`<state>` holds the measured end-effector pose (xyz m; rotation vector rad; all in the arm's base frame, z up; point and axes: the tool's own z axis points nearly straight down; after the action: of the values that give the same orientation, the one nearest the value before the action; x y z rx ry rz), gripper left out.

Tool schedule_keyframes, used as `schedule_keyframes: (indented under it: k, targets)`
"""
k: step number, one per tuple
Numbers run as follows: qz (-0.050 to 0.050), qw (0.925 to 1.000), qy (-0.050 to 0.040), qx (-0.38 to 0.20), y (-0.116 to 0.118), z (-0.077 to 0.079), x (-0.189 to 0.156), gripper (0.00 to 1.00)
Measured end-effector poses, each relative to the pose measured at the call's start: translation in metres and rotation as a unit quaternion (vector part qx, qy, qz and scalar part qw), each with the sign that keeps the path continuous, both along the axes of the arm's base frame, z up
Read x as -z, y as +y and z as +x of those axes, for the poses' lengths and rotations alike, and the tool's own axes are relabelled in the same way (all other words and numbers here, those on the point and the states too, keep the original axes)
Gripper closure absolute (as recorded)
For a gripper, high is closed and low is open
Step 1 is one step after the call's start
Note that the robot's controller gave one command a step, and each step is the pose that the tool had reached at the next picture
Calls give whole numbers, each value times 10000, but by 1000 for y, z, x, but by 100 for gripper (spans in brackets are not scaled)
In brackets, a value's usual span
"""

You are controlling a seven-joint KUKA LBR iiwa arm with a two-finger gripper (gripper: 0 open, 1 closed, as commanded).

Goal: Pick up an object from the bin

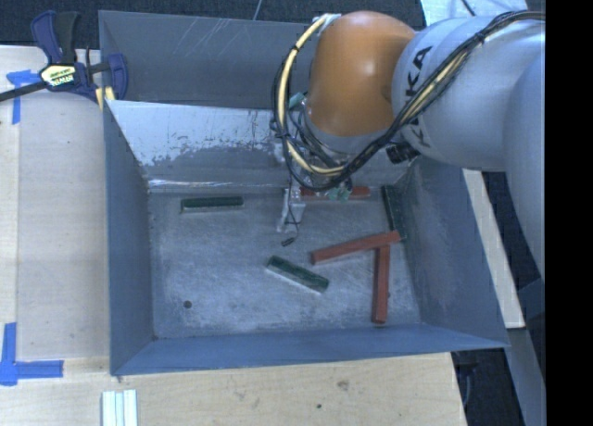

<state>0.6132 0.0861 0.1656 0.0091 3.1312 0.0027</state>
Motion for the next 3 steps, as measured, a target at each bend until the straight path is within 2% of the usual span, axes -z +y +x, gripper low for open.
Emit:
schedule_keyframes:
  k: [1, 2, 3]
  targets:
    - [-7, 10000, 40, -19, -43, -18, 82, 0]
    - [4, 9932, 41, 1163, -79, -31, 91, 0]
    - [-4, 9927, 44, 1207, -108, -36, 94, 0]
